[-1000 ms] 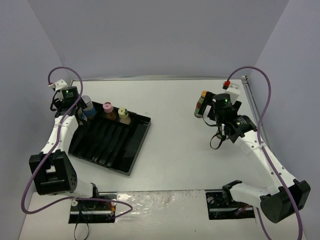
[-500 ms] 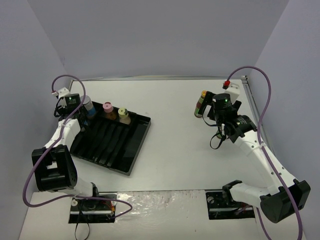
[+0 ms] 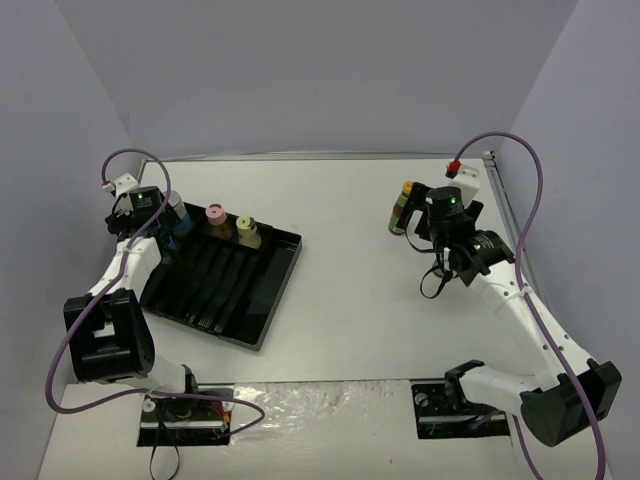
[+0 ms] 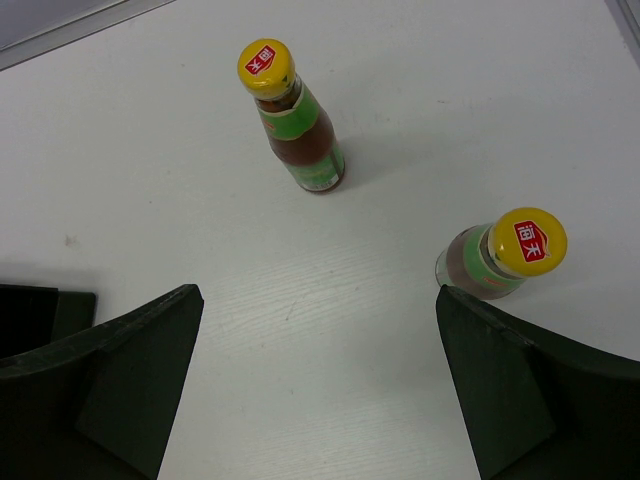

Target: Organize the condiment bottles

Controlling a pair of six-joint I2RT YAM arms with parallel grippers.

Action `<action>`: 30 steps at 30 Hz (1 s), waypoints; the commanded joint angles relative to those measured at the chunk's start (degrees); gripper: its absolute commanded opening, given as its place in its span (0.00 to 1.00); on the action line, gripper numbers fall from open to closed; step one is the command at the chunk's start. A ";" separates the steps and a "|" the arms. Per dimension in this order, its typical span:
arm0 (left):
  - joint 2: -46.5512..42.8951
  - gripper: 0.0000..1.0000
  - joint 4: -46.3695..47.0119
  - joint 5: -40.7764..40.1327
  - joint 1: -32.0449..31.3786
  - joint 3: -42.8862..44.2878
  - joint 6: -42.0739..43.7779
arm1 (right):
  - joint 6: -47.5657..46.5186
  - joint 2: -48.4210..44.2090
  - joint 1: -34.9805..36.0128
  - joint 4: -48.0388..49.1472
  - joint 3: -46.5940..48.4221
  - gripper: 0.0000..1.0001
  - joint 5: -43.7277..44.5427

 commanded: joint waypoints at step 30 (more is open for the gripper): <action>-29.90 0.88 -44.36 -2.89 -42.81 28.58 -1.68 | -3.04 14.52 0.26 1.90 12.04 1.00 8.20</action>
